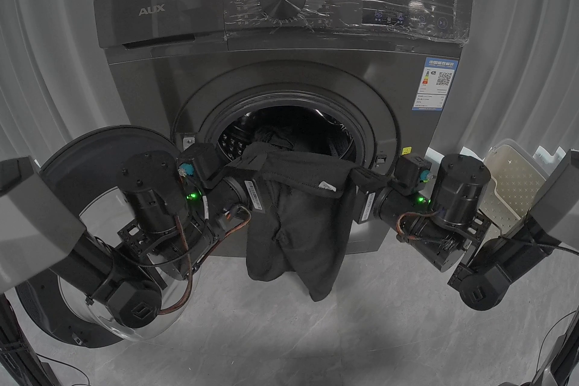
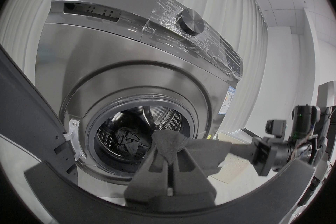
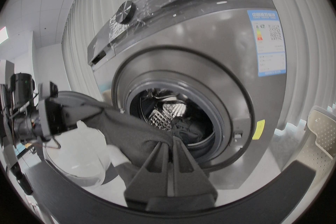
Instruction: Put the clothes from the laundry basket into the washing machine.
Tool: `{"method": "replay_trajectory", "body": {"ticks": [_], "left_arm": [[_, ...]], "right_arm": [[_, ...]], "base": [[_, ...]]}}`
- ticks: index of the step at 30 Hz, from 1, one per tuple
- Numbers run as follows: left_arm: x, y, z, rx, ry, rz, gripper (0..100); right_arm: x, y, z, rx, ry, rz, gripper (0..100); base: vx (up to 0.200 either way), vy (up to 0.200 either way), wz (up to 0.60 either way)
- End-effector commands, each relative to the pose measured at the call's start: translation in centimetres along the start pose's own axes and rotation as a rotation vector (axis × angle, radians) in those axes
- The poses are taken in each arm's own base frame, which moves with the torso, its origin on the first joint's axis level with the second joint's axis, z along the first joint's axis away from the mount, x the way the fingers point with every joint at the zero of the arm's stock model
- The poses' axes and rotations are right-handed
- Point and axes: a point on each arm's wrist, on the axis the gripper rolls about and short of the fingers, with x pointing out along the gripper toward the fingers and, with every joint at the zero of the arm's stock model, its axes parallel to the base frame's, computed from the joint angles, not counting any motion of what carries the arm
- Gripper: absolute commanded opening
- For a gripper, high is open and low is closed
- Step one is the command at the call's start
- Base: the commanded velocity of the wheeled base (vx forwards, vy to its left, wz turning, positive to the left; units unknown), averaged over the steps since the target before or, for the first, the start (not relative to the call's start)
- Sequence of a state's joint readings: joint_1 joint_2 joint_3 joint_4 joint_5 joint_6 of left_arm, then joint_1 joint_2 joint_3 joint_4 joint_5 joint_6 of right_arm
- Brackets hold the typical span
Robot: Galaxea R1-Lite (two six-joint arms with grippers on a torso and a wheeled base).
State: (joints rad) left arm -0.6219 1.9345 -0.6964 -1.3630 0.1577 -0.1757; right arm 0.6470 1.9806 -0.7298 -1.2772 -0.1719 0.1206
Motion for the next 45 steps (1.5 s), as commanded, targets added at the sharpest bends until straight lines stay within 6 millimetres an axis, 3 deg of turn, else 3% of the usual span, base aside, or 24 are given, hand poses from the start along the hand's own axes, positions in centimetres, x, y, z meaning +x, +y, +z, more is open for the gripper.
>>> {"method": "replay_trajectory", "body": {"ticks": [1, 6, 17, 38, 45], "left_arm": [[-0.8, -0.3, 0.2, 0.001, 0.006, -0.013, 0], [-1.6, -0.6, 0.8, 0.013, 0.0, -0.03, 0], [-2.4, -0.4, 1.8, 0.016, -0.021, -0.026, 0], [-2.6, -0.4, 2.5, 0.014, -0.044, -0.028, 0], [-2.8, -0.2, 3.7, 0.009, -0.08, -0.023, 0]], "right_arm": [[0.4, -0.5, 1.5, 0.012, -0.057, -0.016, 0], [1.0, -1.1, 2.4, 0.019, -0.098, -0.069, 0], [0.2, -0.7, 3.8, 0.023, -0.132, -0.059, 0], [0.5, 0.0, 3.8, 0.024, -0.137, -0.028, 0], [0.3, 0.1, 3.5, 0.018, -0.122, -0.002, 0]], "base": [[0.0, 0.0, 0.0], [0.0, 0.0, 0.0], [0.0, 0.0, 0.0], [0.0, 0.0, 0.0], [0.0, 0.0, 0.0]]}}
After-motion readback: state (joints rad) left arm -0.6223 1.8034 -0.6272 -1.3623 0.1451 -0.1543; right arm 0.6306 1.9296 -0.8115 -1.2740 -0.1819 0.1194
